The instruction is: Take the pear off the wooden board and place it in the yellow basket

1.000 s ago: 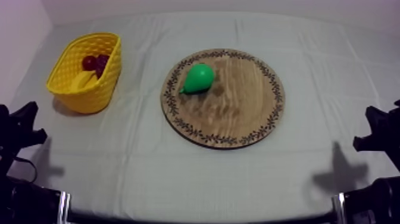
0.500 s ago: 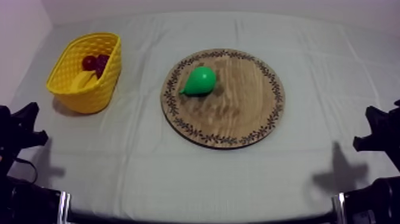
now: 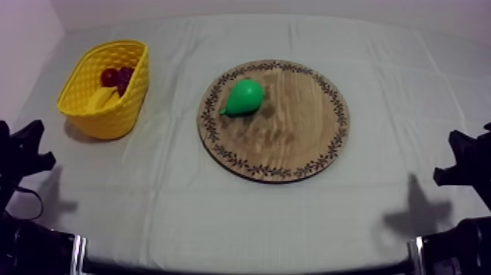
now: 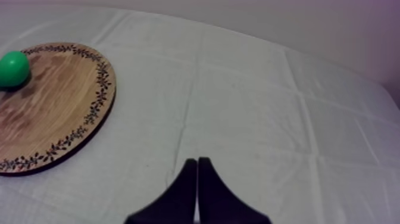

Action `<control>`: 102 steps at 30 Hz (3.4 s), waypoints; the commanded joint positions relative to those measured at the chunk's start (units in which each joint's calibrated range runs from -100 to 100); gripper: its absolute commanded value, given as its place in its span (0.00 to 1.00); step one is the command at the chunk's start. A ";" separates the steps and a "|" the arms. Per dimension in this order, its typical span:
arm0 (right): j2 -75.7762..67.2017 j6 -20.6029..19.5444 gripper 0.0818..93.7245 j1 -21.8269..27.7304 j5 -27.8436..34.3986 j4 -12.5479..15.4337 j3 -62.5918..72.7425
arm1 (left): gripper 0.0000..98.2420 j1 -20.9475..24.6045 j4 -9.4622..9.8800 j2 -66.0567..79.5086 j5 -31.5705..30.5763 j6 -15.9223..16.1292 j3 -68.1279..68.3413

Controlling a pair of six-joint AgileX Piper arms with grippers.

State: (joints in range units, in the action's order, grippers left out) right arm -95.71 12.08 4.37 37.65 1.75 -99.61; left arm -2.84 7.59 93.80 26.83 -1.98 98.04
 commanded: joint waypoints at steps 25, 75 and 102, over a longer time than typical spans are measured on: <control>-0.05 0.02 0.00 0.00 0.01 -0.02 -0.05 | 0.00 -8.71 -2.04 -51.63 14.49 1.04 -61.74; -0.05 0.01 0.00 0.00 0.01 -0.02 -0.05 | 0.00 -27.05 -3.12 -101.71 23.35 11.90 -93.62; -0.05 0.01 0.00 0.00 0.01 -0.02 -0.05 | 0.96 -27.24 -4.93 -104.25 43.83 13.79 -95.57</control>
State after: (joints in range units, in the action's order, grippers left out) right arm -95.71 12.08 4.37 37.65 1.75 -99.61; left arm -30.12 2.70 -10.38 70.45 11.68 2.48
